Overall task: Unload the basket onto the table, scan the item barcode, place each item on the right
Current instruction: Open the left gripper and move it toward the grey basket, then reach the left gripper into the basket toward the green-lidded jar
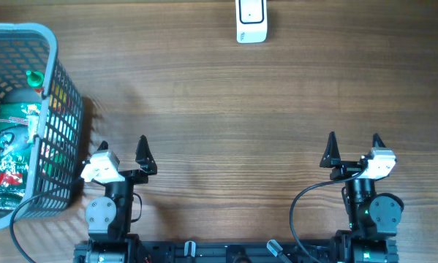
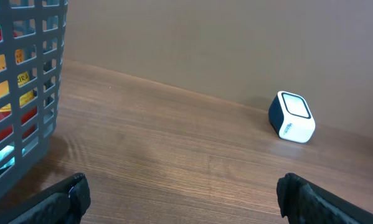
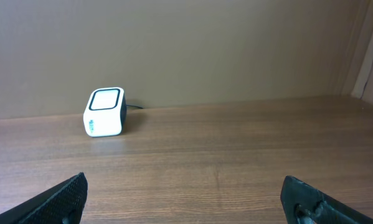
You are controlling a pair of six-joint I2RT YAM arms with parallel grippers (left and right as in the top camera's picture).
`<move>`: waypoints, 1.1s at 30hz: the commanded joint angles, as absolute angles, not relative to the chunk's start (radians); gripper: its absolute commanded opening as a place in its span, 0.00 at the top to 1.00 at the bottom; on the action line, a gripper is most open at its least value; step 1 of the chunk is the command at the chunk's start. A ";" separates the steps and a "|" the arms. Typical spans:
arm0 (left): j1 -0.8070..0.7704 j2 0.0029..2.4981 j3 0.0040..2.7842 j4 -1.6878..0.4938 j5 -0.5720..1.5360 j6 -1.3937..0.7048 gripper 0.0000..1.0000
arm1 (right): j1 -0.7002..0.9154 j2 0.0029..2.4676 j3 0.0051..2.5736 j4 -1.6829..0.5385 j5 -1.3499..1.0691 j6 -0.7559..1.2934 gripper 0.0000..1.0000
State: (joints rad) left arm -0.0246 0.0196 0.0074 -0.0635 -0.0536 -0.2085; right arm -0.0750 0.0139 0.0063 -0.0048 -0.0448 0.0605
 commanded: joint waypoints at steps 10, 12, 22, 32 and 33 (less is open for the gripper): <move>-0.020 0.022 0.006 -0.065 -0.061 -0.223 0.00 | -0.076 0.018 0.006 0.000 -0.060 0.079 0.00; -0.020 0.022 0.006 -0.065 -0.061 -0.224 0.00 | -0.076 0.018 0.006 0.000 -0.060 0.079 0.00; -0.020 0.022 0.009 0.090 0.259 -0.224 0.00 | -0.076 0.018 0.006 0.000 -0.060 0.079 0.00; -0.020 0.089 0.274 0.045 0.358 -0.223 0.00 | -0.076 0.018 0.006 0.000 -0.060 0.079 0.00; -0.020 0.116 0.313 0.045 0.358 -0.212 0.00 | -0.076 0.018 0.006 0.000 -0.060 0.079 0.00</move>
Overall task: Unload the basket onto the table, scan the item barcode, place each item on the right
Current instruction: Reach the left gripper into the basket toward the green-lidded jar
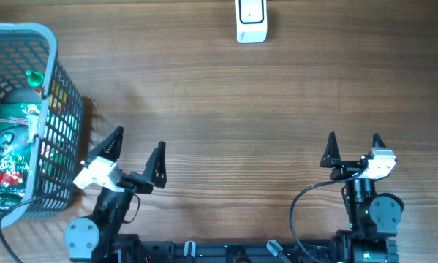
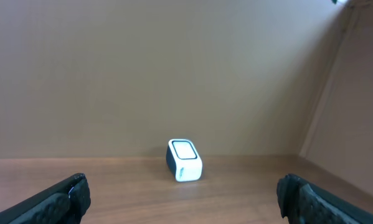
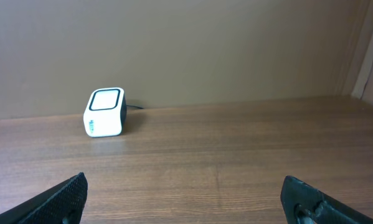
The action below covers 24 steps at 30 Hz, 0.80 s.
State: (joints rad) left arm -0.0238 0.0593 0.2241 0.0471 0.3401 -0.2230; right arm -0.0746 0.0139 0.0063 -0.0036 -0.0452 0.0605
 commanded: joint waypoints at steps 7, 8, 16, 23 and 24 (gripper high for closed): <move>-0.020 0.522 0.765 -0.078 0.184 -0.211 0.00 | -0.076 0.018 0.006 0.000 -0.060 0.079 0.00; -0.020 0.598 0.862 -0.146 0.151 -0.208 0.00 | -0.076 0.018 0.006 0.000 -0.060 0.079 0.00; -0.020 1.011 1.496 -0.796 -0.041 -0.209 0.00 | -0.076 0.018 0.006 0.000 -0.060 0.079 0.00; -0.001 1.032 1.517 -0.899 -0.338 -0.324 0.00 | -0.076 0.018 0.006 0.000 -0.060 0.079 0.00; 0.013 1.036 1.526 -0.900 -0.372 -0.333 0.00 | -0.076 0.018 0.006 0.000 -0.060 0.079 0.00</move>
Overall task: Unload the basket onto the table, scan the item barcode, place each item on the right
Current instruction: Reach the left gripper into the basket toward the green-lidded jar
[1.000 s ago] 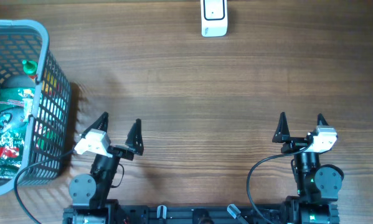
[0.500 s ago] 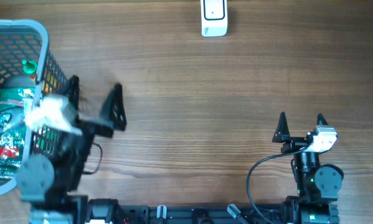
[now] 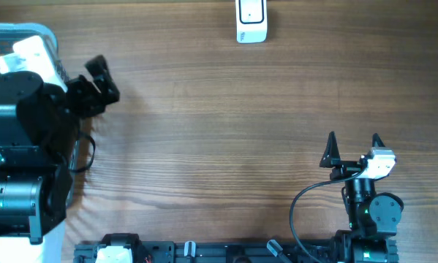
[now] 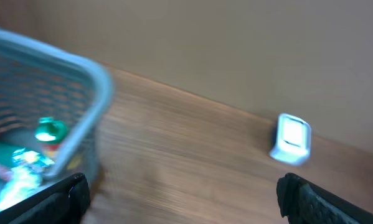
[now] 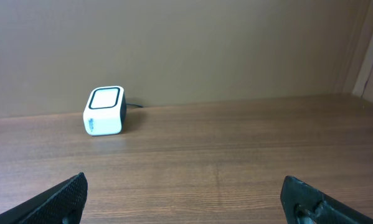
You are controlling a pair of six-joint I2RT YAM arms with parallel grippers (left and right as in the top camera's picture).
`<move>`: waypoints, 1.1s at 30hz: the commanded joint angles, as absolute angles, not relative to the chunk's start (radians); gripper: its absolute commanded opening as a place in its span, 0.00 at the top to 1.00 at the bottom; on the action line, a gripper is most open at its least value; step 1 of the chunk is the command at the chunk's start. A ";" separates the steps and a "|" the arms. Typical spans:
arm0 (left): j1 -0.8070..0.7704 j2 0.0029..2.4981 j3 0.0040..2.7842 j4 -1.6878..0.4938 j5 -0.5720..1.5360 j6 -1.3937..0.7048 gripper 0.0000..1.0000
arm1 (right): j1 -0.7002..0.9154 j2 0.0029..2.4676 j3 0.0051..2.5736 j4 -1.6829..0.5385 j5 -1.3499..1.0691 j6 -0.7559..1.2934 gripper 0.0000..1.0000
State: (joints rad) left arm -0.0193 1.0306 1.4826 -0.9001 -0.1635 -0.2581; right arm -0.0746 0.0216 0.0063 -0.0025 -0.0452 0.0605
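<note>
The white barcode scanner (image 3: 251,22) stands at the table's far edge, also seen as the scanner (image 4: 292,138) and the scanner (image 5: 104,111). The grey mesh basket (image 4: 80,81) at the left holds a green bottle with a green cap (image 4: 49,130); this view is blurred. My left gripper (image 4: 183,205) hangs open high up by the basket's right rim, with nothing between its fingers. In the overhead view the raised left arm (image 3: 28,109) hides most of the basket. Low at the near right, my right gripper (image 3: 354,146) stands open and empty.
Bare wooden table (image 3: 226,131) lies between the basket, the scanner and the right arm. A brown wall (image 5: 186,43) runs behind the scanner. The basket rim (image 3: 28,29) shows at the top left of the overhead view.
My left arm has risen and swung left and away from the near edge, from beside the basket's near corner to above the basket. Its camera now sees the basket's inside. The right arm has not moved.
Both grippers first rested open near the front edge, the left one just beside the basket. Then the left arm had lifted and turned, facing the wall and scanner. Now it is raised over the basket, still open and empty. The right arm stayed put throughout.
</note>
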 commanded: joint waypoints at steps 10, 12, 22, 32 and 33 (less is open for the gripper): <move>0.640 1.308 1.592 -1.218 -0.057 -0.480 0.00 | -0.076 0.018 0.006 0.000 -0.060 0.079 0.00; 0.720 1.364 1.592 -1.257 -0.027 -0.505 0.00 | -0.076 0.018 0.006 0.000 -0.060 0.079 0.00; 0.773 1.710 1.561 -1.343 -0.019 -0.509 0.00 | -0.076 0.018 0.006 0.000 -0.060 0.079 0.00; 0.746 1.790 1.274 -1.024 0.026 -0.396 0.00 | -0.076 0.018 0.006 0.000 -0.060 0.079 0.00; 0.745 1.795 1.260 -1.001 0.026 -0.397 0.00 | -0.076 0.018 0.006 0.000 -0.060 0.079 0.00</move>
State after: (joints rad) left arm 0.7460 1.7844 1.2980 -1.0374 0.0231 -0.4225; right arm -0.0746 0.0216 0.0063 -0.0025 -0.0452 0.0605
